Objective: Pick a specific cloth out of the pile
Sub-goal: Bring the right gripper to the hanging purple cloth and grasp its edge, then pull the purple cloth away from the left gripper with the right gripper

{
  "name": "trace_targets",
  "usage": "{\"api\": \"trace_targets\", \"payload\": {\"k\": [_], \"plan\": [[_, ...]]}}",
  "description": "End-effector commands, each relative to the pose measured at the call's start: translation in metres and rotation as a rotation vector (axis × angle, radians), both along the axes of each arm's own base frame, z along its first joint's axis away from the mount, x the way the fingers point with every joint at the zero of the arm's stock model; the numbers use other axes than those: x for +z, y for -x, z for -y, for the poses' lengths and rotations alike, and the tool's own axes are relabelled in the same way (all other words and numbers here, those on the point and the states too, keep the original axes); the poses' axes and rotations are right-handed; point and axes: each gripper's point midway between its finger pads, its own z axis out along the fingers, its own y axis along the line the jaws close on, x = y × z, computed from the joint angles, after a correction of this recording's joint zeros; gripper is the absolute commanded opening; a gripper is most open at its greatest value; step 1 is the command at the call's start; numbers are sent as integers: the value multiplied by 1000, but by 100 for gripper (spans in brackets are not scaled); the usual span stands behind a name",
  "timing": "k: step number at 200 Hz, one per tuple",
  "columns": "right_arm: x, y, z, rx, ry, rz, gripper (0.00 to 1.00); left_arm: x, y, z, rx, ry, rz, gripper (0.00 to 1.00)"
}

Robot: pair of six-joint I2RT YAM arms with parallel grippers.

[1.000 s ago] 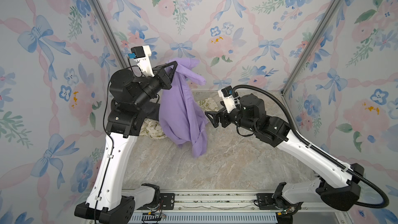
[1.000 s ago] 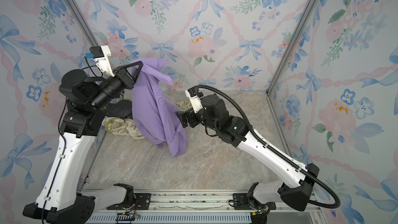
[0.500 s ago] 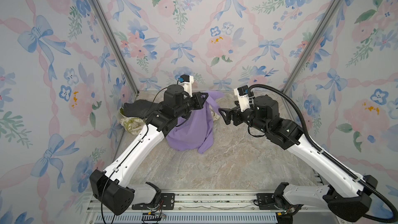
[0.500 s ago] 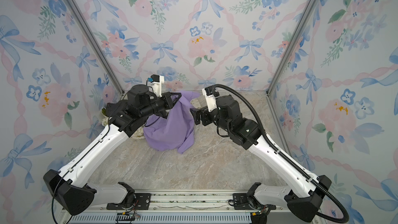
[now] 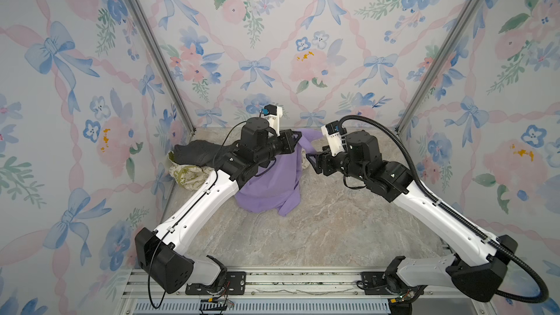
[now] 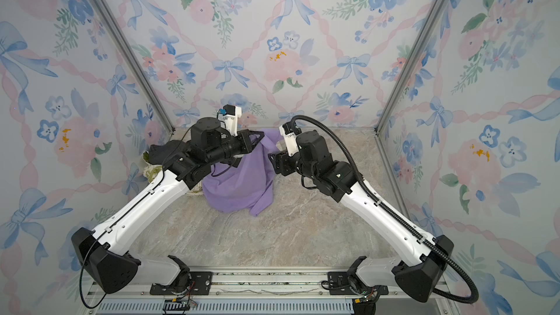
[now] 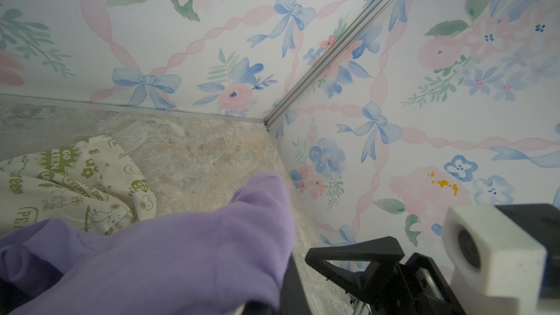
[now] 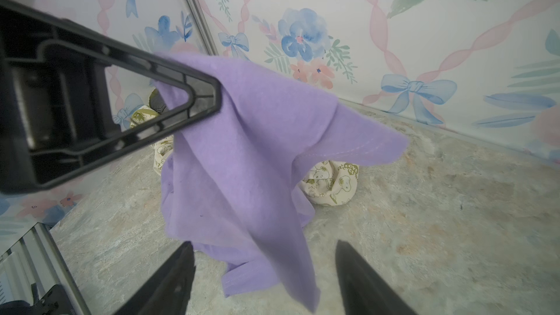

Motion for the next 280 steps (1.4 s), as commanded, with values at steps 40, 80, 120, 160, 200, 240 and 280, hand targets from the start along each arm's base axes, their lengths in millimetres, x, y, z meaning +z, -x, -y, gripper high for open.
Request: {"api": "trace_targets", "payload": {"k": [40,80,120,160,200,240,280], "plan": [[10,-24,-24,10,-68,-12,23,34,9,0,-18,51,73,0],[24,-30,-20,0,-93,12,0,47,12,-12,21,41,123,14],[54,-38,17,-77,-160,55,0,61,15,-33,88,21,190,49],[92,-42,73,-185,-207,142,0,68,15,-54,151,11,224,81],[120,-40,133,-307,-209,218,0,71,13,-65,184,8,237,95],[138,-35,183,-417,-184,275,0,72,12,-65,185,10,236,98],[156,-33,224,-518,-184,307,0,63,10,-65,185,-13,231,98]]}}
